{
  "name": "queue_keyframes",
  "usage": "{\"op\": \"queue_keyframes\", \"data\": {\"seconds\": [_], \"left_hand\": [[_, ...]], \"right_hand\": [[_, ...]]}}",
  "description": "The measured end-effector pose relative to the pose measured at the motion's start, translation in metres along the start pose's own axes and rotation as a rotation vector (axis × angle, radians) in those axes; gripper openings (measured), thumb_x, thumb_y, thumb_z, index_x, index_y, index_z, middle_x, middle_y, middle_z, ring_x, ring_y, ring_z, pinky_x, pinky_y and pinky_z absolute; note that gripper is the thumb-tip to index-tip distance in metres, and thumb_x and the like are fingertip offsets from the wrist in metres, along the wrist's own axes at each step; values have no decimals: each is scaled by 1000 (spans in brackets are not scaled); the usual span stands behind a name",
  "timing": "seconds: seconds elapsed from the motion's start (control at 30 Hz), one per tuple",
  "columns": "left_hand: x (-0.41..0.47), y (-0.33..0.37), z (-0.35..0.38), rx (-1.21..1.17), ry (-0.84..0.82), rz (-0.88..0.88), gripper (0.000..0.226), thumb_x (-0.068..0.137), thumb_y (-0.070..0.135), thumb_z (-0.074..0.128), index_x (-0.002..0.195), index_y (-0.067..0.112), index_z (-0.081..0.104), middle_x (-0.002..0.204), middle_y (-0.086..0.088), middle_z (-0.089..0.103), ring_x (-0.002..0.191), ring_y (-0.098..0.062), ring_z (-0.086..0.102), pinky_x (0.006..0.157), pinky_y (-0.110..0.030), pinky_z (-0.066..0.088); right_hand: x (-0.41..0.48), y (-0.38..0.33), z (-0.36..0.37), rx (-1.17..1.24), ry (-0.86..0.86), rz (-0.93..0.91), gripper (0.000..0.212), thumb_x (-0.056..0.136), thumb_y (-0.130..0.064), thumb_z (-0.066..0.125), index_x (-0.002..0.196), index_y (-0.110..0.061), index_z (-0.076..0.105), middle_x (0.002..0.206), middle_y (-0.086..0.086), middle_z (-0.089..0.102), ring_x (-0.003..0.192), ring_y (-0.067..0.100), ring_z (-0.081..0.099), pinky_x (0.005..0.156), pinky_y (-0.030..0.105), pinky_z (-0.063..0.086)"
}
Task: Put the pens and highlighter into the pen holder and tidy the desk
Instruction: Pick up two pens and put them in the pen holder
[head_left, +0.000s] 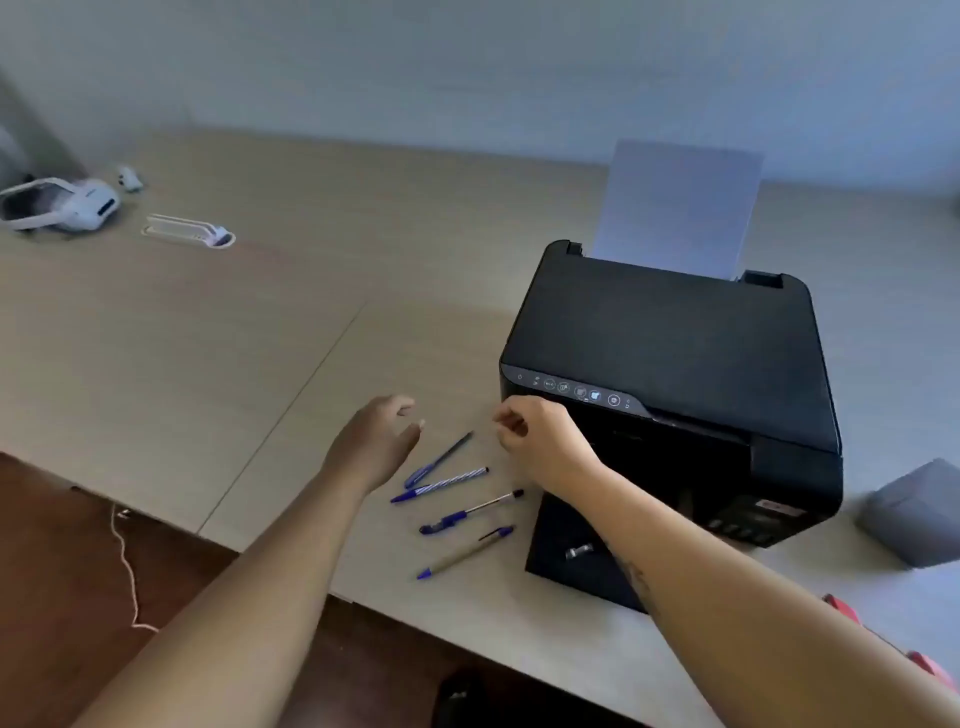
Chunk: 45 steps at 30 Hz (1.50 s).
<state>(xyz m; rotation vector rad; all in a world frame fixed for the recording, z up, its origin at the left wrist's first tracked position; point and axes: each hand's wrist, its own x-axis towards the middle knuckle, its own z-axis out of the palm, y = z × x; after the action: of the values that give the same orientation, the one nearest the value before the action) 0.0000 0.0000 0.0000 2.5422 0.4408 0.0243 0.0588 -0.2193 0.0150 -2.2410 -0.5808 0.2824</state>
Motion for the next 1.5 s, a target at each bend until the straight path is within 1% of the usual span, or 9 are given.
{"op": "queue_keyframes", "data": {"seconds": [0.13, 0.23, 0.47, 0.87, 0.97, 1.1, 1.2, 1.37, 1.5], "left_hand": [[-2, -28, 28, 15, -148, -73, 36, 91, 29, 59, 125, 16, 61, 126, -3, 62, 112, -22, 59, 93, -33, 48], [7, -45, 44, 16, -190, -71, 32, 92, 32, 59, 119, 17, 64, 122, -3, 63, 107, -22, 60, 87, -33, 49], [30, -67, 69, 49, -258, -5, 24, 91, 32, 58, 108, 15, 62, 112, -5, 62, 100, -26, 61, 83, -39, 52], [49, -74, 79, 72, -364, 55, 15, 88, 22, 63, 95, 11, 66, 101, -9, 62, 94, -27, 61, 80, -37, 51], [51, -81, 68, -18, -352, 11, 12, 86, 20, 64, 92, 10, 67, 90, -6, 63, 83, -24, 60, 72, -30, 48], [50, -80, 42, -183, -304, -49, 10, 87, 20, 66, 86, 10, 68, 71, -1, 63, 64, -16, 57, 53, -21, 39], [46, -73, 23, -274, -314, -66, 10, 87, 22, 65, 85, 13, 66, 66, -1, 65, 55, -13, 56, 48, -21, 37], [35, -50, 8, -414, -384, 1, 6, 85, 23, 68, 80, 21, 66, 67, -5, 71, 61, -13, 61, 62, -30, 46], [28, -23, 4, -498, -448, 56, 6, 84, 18, 74, 83, 14, 69, 74, -7, 72, 65, -14, 65, 71, -31, 53]], "right_hand": [[-3, 13, 48, -102, -88, 164, 16, 92, -17, 57, 102, -13, 69, 104, 8, 67, 91, 24, 63, 80, 39, 55], [5, 21, 74, -209, -144, 208, 18, 93, -16, 53, 105, -12, 67, 107, 10, 63, 96, 30, 61, 79, 39, 54], [21, 34, 113, -458, -183, 158, 28, 93, -10, 49, 117, -15, 61, 118, 8, 54, 112, 28, 47, 86, 37, 47], [36, 41, 128, -704, -300, 74, 18, 89, -7, 54, 103, -19, 56, 110, 5, 52, 105, 28, 46, 72, 33, 31], [30, 38, 117, -723, -300, 57, 21, 86, -2, 53, 102, -15, 55, 109, 6, 54, 104, 28, 48, 70, 32, 29], [11, 29, 89, -563, -216, 168, 7, 93, -6, 50, 94, -9, 57, 96, 8, 55, 93, 27, 53, 69, 35, 39], [-7, 19, 67, -425, -182, 280, 11, 94, -4, 49, 95, -5, 60, 96, 6, 54, 92, 26, 54, 76, 33, 43], [-47, 11, 40, 131, 69, 527, 11, 95, -13, 55, 93, -14, 66, 76, 0, 63, 66, 12, 51, 55, 20, 39], [-76, 21, 17, 402, 162, 604, 20, 98, -10, 51, 104, -17, 69, 73, 3, 65, 64, 13, 54, 58, 24, 45]]}}
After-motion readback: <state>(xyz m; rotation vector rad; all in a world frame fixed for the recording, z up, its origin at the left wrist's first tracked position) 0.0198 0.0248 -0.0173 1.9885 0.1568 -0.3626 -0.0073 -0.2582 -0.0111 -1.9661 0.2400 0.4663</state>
